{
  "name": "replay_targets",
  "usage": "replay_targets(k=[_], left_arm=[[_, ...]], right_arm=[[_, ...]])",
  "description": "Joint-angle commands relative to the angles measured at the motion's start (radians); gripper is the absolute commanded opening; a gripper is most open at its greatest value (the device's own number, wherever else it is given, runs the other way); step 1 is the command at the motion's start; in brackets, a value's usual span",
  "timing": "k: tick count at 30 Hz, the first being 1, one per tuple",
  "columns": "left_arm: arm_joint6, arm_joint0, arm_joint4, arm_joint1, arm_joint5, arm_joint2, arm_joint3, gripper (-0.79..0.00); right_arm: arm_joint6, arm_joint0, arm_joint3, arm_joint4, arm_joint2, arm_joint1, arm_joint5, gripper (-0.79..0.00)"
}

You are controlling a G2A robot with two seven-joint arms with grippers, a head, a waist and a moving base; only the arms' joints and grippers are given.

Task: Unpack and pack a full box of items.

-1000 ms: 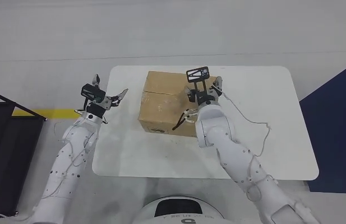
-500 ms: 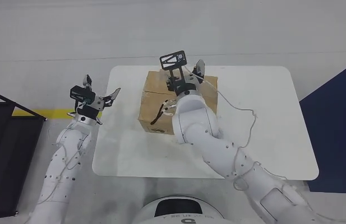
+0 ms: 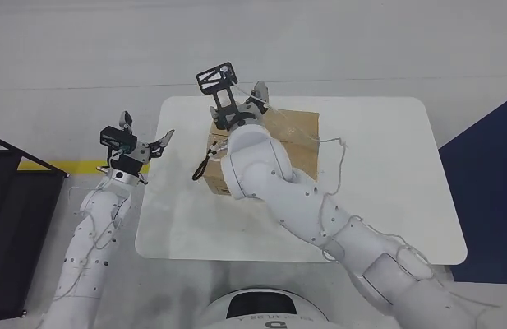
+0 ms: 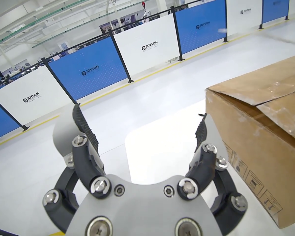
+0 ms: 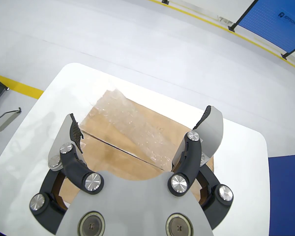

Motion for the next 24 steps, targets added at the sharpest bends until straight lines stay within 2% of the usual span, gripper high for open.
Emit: replay_targets(k=[1,5,9,16,21,24], left_arm=[[-0.001,-0.001,0.001,-0.001,0.002,0.003,-0.001,0.0],[-0.002,-0.002,0.001,-0.001,0.003,0.005,0.002,0.0],[0.0,-0.001,0.003,-0.001,0.003,0.004,0.01,0.0],[-0.009,-0.008,0.036,0.0,0.001,0.008,0.031,0.0],[-0.016,-0.02,0.035,0.002,-0.018,0.0,0.046,0.0],[-0.03,-0.025,0.037,0.004,-0.027,-0.007,0.042,0.0]], right_arm=[[0.004,0.025,0.022,0.01,-0.021,-0.018,-0.001,0.0],[-0.001,0.03,0.007,0.047,0.0,-0.037,0.003,0.0],[0.0,-0.044,-0.093,0.073,0.098,-0.02,-0.047,0.0],[-0.004,-0.356,-0.404,0.157,0.395,0.051,-0.302,0.0],[-0.047,-0.577,-0.552,0.346,0.662,0.085,-0.433,0.0],[-0.062,-0.671,-0.562,0.492,0.812,0.097,-0.502,0.0]])
